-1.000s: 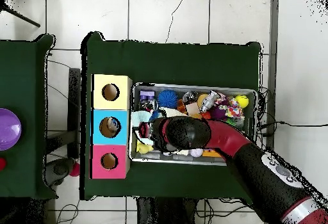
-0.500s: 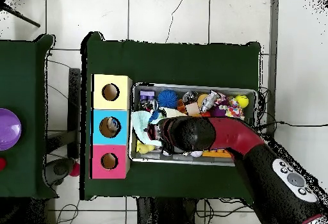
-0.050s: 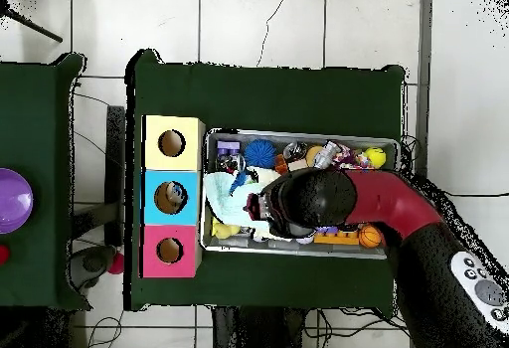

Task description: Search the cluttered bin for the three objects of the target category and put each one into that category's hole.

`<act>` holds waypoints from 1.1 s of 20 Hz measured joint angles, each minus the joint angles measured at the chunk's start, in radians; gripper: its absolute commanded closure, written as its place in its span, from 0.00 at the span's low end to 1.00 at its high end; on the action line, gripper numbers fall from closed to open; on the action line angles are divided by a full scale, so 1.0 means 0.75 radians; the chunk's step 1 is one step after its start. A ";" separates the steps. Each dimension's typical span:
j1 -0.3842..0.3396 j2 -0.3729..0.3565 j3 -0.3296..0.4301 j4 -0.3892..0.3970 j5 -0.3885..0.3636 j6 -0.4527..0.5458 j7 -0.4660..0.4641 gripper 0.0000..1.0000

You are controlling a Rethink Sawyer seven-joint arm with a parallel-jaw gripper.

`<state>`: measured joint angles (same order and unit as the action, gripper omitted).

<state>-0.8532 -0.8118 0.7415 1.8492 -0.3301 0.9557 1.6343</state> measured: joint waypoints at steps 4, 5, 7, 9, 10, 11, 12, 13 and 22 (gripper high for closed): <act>0.012 -0.029 -0.017 -0.050 -0.134 -0.014 0.000 0.00; 0.016 -0.031 -0.021 -0.054 -0.155 -0.021 0.000 0.00; 0.037 -0.034 -0.045 -0.067 -0.239 -0.060 0.000 0.00; 0.055 -0.033 -0.064 -0.075 -0.285 -0.085 0.000 0.00; 0.078 -0.028 -0.088 -0.084 -0.328 -0.113 0.000 0.00; 0.102 -0.024 -0.112 -0.093 -0.372 -0.142 0.000 0.00; 0.131 -0.016 -0.141 -0.102 -0.410 -0.172 0.002 0.00; 0.160 -0.008 -0.169 -0.112 -0.448 -0.202 0.003 0.00; 0.449 0.079 -0.435 -0.136 -0.636 -0.412 0.077 0.00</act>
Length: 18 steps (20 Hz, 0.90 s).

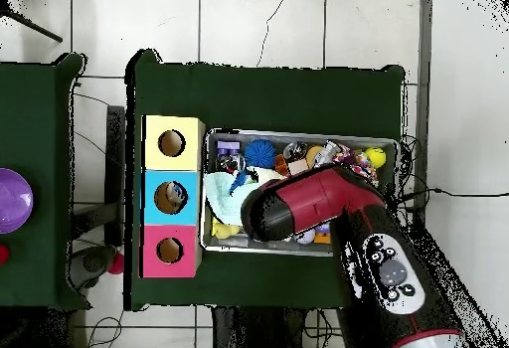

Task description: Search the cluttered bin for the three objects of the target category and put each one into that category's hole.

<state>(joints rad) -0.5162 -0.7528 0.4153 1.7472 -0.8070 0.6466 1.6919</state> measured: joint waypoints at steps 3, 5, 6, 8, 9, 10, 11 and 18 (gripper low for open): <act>0.067 0.020 -0.079 0.000 -0.021 -0.010 0.020 0.00; 0.088 0.026 -0.113 0.000 -0.033 -0.010 0.020 0.00; 0.094 0.027 -0.126 0.000 -0.037 -0.010 0.020 0.00; 0.098 0.030 -0.153 0.000 -0.042 -0.010 0.020 0.00; 0.095 0.031 -0.172 0.000 -0.042 -0.010 0.020 0.00; 0.092 0.030 -0.177 0.000 -0.042 -0.010 0.020 0.00; 0.086 0.030 -0.185 0.000 -0.042 -0.010 0.020 0.00; 0.014 0.004 -0.196 0.000 -0.041 -0.010 0.020 0.00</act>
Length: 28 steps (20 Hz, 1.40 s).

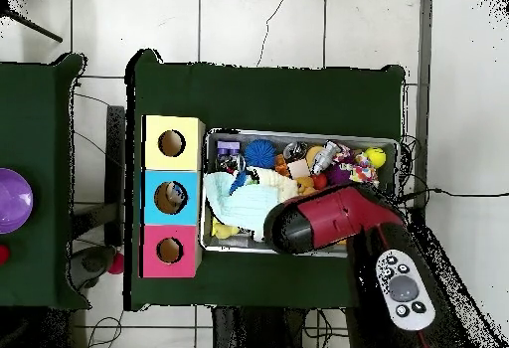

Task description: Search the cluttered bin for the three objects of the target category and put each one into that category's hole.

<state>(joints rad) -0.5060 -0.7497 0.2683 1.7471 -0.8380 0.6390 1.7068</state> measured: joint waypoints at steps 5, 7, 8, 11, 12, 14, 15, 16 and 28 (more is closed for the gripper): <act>0.001 -0.021 -0.050 -0.019 -0.017 0.000 0.000 0.00; 0.030 -0.019 -0.093 -0.038 -0.050 0.000 0.000 0.00; 0.046 -0.017 -0.112 -0.048 -0.068 0.000 0.000 0.00; 0.088 -0.010 -0.159 -0.074 -0.115 0.000 0.000 0.00; 0.096 -0.009 -0.169 -0.079 -0.125 0.000 0.000 0.00; 0.116 0.001 -0.194 -0.094 -0.145 0.000 0.000 0.00; 0.114 0.005 -0.198 -0.099 -0.147 0.000 0.000 0.00; 0.113 0.009 -0.201 -0.103 -0.150 0.000 0.000 0.00; -0.090 0.074 -0.090 -0.135 -0.154 0.000 -0.044 0.00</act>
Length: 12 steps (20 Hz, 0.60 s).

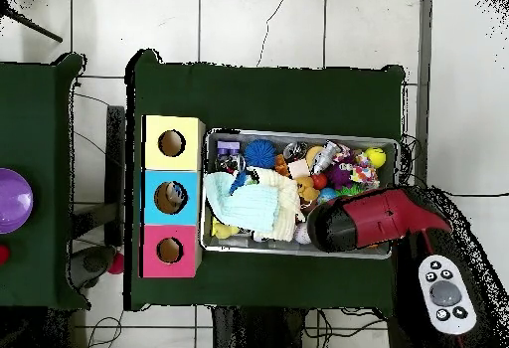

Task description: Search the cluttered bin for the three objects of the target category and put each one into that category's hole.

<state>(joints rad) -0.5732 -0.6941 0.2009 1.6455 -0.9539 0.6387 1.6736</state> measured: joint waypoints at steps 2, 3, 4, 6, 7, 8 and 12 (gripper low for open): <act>-0.021 0.014 0.018 0.001 0.000 0.000 -0.003 0.00; -0.031 0.023 0.029 0.002 0.000 0.000 -0.004 0.00; -0.042 0.031 0.040 0.003 0.000 0.000 -0.005 0.00; -0.053 0.039 0.053 0.006 0.001 0.000 -0.005 0.00; -0.059 0.043 0.060 0.007 0.002 0.000 -0.005 0.00; -0.070 0.051 0.073 0.013 0.010 0.000 -0.005 0.00; -0.097 0.064 0.085 0.056 0.114 0.000 -0.005 0.00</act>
<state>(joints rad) -0.6462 -0.6459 0.2643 1.6872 -0.8683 0.6389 1.6699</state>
